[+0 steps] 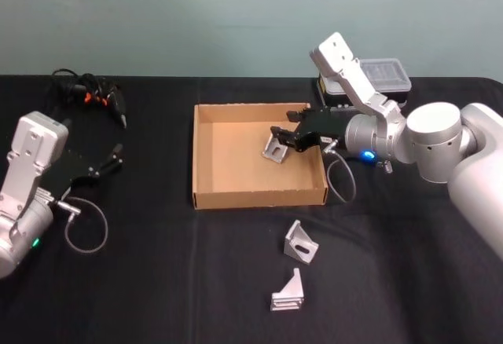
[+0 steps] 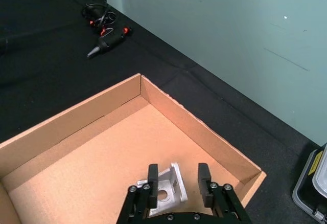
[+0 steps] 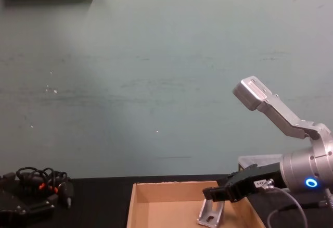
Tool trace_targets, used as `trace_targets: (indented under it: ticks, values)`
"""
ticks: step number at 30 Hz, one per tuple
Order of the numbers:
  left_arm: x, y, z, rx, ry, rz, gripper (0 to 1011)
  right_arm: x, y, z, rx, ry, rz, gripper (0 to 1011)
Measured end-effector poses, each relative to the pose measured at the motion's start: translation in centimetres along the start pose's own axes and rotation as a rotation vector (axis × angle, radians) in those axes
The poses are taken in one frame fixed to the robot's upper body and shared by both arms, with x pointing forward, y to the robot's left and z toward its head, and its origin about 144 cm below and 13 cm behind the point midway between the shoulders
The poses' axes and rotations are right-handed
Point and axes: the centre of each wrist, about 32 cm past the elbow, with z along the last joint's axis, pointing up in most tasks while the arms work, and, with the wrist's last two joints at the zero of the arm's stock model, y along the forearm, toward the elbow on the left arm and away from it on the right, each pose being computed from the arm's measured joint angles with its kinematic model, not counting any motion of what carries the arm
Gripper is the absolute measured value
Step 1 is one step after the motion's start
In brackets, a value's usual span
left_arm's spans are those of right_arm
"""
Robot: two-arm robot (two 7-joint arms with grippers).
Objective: Use one hand to pick up the angle iron from the table and place it into the box.
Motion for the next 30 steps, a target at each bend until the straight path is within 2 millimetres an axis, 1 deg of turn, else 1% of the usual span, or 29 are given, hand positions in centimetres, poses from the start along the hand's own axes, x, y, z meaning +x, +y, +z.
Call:
trace_targets:
  ticks: [1, 3, 5, 6, 10, 11, 12, 15, 16, 18, 19, 22, 24, 30]
  values:
    - [0.0, 0.0, 0.0, 0.000, 0.000, 0.000, 1011, 0.0, 0.0, 0.0, 0.000, 0.000, 0.000, 508]
    - [0.0, 0.0, 0.0, 0.000, 0.000, 0.000, 1011, 0.0, 0.0, 0.0, 0.000, 0.000, 0.000, 547]
    - [0.0, 0.0, 0.0, 0.000, 0.000, 0.000, 1011, 0.0, 0.0, 0.0, 0.000, 0.000, 0.001, 628]
    - [0.0, 0.0, 0.0, 0.000, 0.000, 0.000, 1011, 0.0, 0.0, 0.0, 0.000, 0.000, 0.001, 648]
    - [0.0, 0.0, 0.0, 0.000, 0.000, 0.000, 1011, 0.0, 0.0, 0.0, -0.001, 0.000, 0.001, 784]
    - [0.0, 0.0, 0.0, 0.000, 0.000, 0.000, 1011, -0.1, -0.2, -0.1, 0.004, -0.002, 0.002, 796]
    - [0.0, 0.0, 0.0, 0.000, 0.000, 0.000, 1011, -0.1, -0.3, -0.1, 0.010, -0.004, 0.003, 851]
    - [0.0, 0.0, 0.0, 0.000, 0.000, 0.000, 1011, -0.6, -1.5, -0.3, 0.034, -0.011, 0.010, 909]
    - [0.0, 0.0, 0.0, 0.000, 0.000, 0.000, 1011, -0.9, -2.1, -0.4, 0.044, -0.015, 0.015, 954]
    - [0.0, 0.0, 0.0, 0.000, 0.000, 0.000, 1011, -1.2, -2.8, -0.5, 0.052, -0.017, 0.018, 984]
    - [0.0, 0.0, 0.0, 0.000, 0.000, 0.000, 1011, -1.6, -3.6, -0.6, 0.059, -0.018, 0.024, 1002]
    - [0.0, 0.0, 0.0, 0.000, 0.000, 0.000, 1011, -2.1, -4.6, -0.8, 0.067, -0.015, 0.030, 1000]
    - [0.0, 0.0, 0.0, 0.000, 0.000, 0.000, 1011, -2.7, -6.1, -1.2, 0.076, -0.008, 0.036, 1000]
    - [0.0, 0.0, 0.0, 0.000, 0.000, 0.000, 1011, -4.2, -8.5, -2.0, 0.080, 0.009, 0.043, 1000]
